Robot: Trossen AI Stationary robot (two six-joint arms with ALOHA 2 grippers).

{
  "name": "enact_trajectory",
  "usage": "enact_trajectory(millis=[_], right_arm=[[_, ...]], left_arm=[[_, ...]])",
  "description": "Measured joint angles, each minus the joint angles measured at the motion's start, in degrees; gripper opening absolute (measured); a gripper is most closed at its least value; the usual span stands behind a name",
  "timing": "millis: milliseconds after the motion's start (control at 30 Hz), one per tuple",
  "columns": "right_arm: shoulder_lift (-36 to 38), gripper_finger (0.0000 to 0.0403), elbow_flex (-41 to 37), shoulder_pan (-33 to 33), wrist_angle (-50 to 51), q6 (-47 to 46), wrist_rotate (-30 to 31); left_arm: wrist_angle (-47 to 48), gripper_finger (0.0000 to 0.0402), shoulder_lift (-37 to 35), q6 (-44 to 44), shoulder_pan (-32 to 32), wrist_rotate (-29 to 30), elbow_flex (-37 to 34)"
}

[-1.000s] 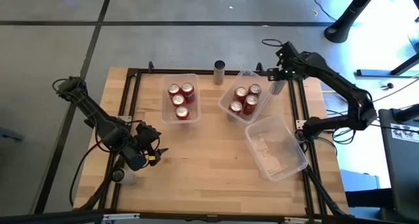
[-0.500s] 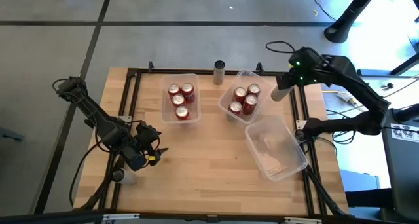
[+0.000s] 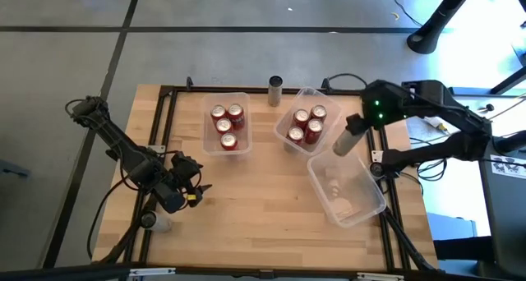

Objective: Sort soda cans
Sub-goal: Put the white-yellow soda can into the bottom transparent bin

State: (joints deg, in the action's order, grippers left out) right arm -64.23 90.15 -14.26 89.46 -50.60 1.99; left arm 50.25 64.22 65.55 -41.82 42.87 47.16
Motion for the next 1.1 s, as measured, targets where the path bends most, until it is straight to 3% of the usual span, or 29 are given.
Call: enact_trajectory(millis=[267,567,733,1100], right_arm=[[-0.5,0.0249,-1.2,13.6,0.4,-10.5,3.5],[-0.5,0.0255,-13.7,27.2,-0.9,-24.6,10.2],[-0.6,0.0251,-20.8,30.2,-10.7,-27.2,12.6],[-1.0,0.0252,-32.8,30.0,-18.8,-28.7,13.8]], left_arm=[[0.0,0.0365,0.0,0.0,0.0,0.0,0.0],[-0.2,0.0365,0.0,0.0,0.0,0.0,0.0],[-0.2,0.0365,0.0,0.0,0.0,0.3,0.0],[-0.2,0.0365,0.0,0.0,0.0,0.8,0.0]])
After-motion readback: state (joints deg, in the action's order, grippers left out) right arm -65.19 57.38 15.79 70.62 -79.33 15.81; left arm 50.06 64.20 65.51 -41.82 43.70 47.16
